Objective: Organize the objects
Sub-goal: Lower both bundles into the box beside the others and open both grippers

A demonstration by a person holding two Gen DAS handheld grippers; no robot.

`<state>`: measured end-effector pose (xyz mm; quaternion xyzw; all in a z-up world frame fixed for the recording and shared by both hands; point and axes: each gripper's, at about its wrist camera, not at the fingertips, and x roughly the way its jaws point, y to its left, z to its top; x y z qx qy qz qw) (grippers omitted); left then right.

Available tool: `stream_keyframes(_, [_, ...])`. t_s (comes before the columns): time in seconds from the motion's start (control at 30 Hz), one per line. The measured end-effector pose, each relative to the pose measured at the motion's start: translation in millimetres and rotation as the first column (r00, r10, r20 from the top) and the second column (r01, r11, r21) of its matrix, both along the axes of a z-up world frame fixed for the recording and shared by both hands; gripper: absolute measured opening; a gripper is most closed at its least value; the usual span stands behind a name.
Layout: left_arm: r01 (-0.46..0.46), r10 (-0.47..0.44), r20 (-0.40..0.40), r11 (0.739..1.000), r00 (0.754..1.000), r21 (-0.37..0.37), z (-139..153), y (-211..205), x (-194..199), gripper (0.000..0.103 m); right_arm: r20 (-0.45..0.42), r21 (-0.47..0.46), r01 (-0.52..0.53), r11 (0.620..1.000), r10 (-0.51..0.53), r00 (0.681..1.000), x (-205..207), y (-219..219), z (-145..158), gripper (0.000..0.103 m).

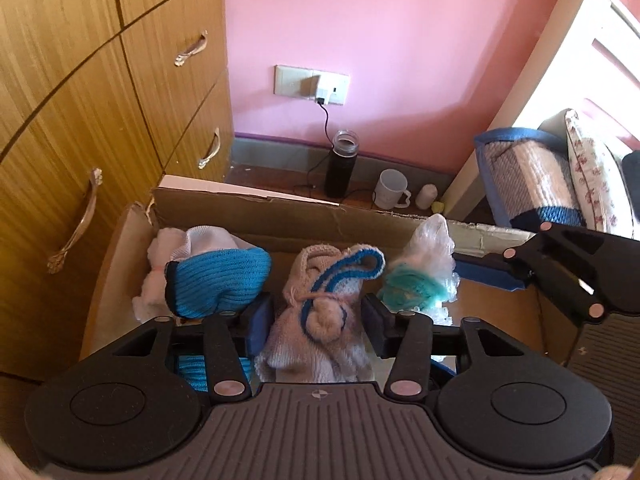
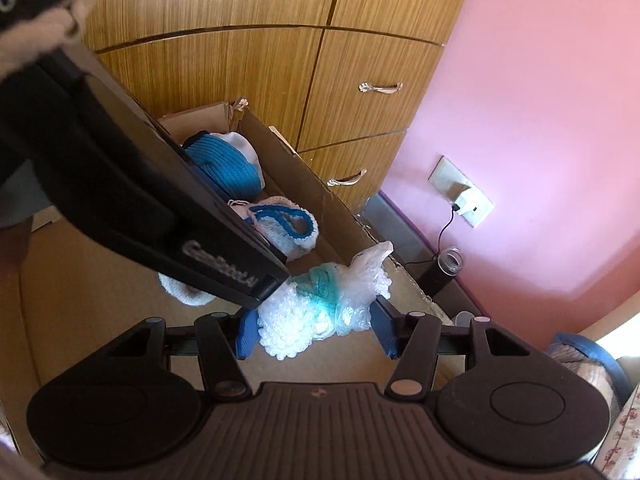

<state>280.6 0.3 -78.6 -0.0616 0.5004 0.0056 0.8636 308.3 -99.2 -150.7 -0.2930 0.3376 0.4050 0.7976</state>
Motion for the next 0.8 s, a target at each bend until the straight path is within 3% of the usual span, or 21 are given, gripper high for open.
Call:
stream_keyframes(0.1, [-0.017,0.018,0.009,0.999,1.000,-0.031,6,3,-3,0.062,-0.015,0.012,-0.002,1.000,0.003,1.000,0,-3,2,0.056])
stream_keyframes(0.17, [-0.016,0.018,0.027,0.997,0.999,-0.074,12,4,-7,0.079,-0.027,0.015,-0.022,1.000,0.022,0.999,-1,-1,2,0.058])
stream_keyframes(0.2, [-0.007,0.011,0.040,0.997,0.999,-0.082,16,2,-9,0.082,-0.015,0.009,-0.031,0.999,0.031,0.999,-4,1,2,0.059])
stream_keyframes(0.33, [0.026,-0.024,0.085,0.999,0.996,-0.027,31,-12,-15,0.085,-0.009,0.004,-0.031,0.999,0.032,0.999,-9,7,5,0.061])
stream_keyframes(0.6, [0.014,-0.002,0.114,0.995,0.993,-0.102,65,-10,-42,0.085,-0.003,0.049,0.050,0.998,-0.050,0.999,-42,-27,32,0.066])
stream_keyframes(0.8, [0.032,0.000,0.181,0.984,0.984,-0.177,118,0,-101,0.088,-0.008,0.143,0.148,0.979,-0.148,0.989,-102,-70,76,0.073])
